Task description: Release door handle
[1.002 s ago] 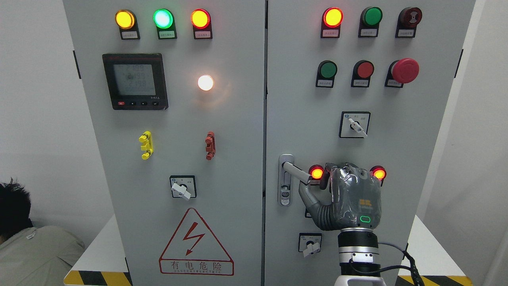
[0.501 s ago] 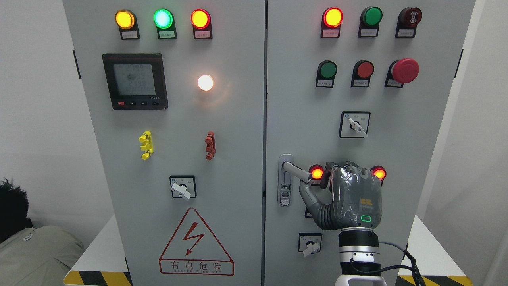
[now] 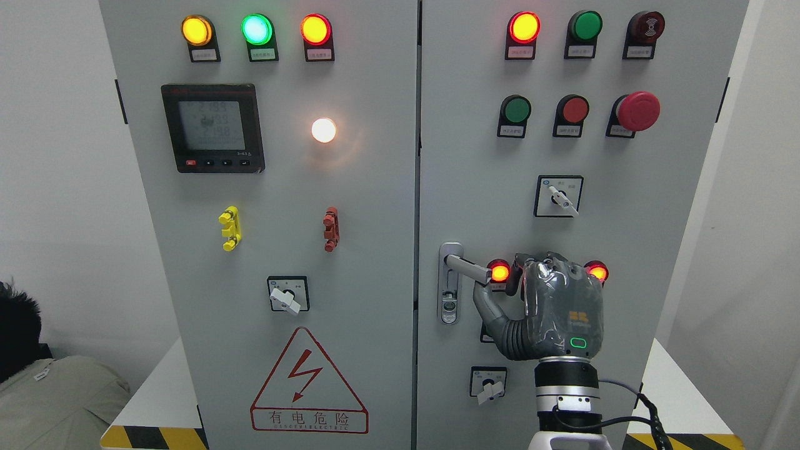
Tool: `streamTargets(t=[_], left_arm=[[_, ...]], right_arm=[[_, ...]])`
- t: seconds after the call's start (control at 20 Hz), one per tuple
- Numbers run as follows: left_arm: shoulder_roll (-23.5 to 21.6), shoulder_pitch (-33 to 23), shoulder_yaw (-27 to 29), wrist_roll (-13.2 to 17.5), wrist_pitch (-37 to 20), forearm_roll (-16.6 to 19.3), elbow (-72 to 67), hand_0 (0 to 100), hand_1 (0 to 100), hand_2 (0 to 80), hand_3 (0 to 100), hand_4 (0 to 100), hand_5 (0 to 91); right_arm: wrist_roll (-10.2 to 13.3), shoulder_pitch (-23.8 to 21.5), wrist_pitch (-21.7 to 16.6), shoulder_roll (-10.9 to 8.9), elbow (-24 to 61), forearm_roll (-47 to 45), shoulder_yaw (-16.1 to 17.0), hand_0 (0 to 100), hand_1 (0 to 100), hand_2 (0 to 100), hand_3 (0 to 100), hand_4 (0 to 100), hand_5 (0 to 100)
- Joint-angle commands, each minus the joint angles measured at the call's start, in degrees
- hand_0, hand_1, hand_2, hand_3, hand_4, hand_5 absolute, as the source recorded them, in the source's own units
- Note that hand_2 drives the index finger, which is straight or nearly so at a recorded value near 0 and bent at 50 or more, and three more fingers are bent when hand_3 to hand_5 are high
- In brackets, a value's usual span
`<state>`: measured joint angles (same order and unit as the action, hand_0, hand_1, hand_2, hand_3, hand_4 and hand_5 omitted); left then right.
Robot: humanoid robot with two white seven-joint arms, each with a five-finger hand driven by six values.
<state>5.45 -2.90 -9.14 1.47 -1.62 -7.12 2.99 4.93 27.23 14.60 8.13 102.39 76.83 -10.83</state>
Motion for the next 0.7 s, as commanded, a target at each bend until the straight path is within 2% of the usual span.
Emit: streamTargets(t=[0.0,0.65], left_arm=[[0.0,0.0,0.0,0.03,-0.04,0.0,0.0,0,0,4.5,11,0,0.0],[0.0,0.0,0.0,0.03,0.04,0.0,0.0,0,0,4.5,11,0,0.0]], right_arm=[[-0.01,0.02,-0.01,-0.04,0.0,-0.01,0.19,43,41,76,91,69,69],[-0.01,-0.07,-0.01,-0.04,0.09,-0.01,0.19,43,41,76,91,69,69]])
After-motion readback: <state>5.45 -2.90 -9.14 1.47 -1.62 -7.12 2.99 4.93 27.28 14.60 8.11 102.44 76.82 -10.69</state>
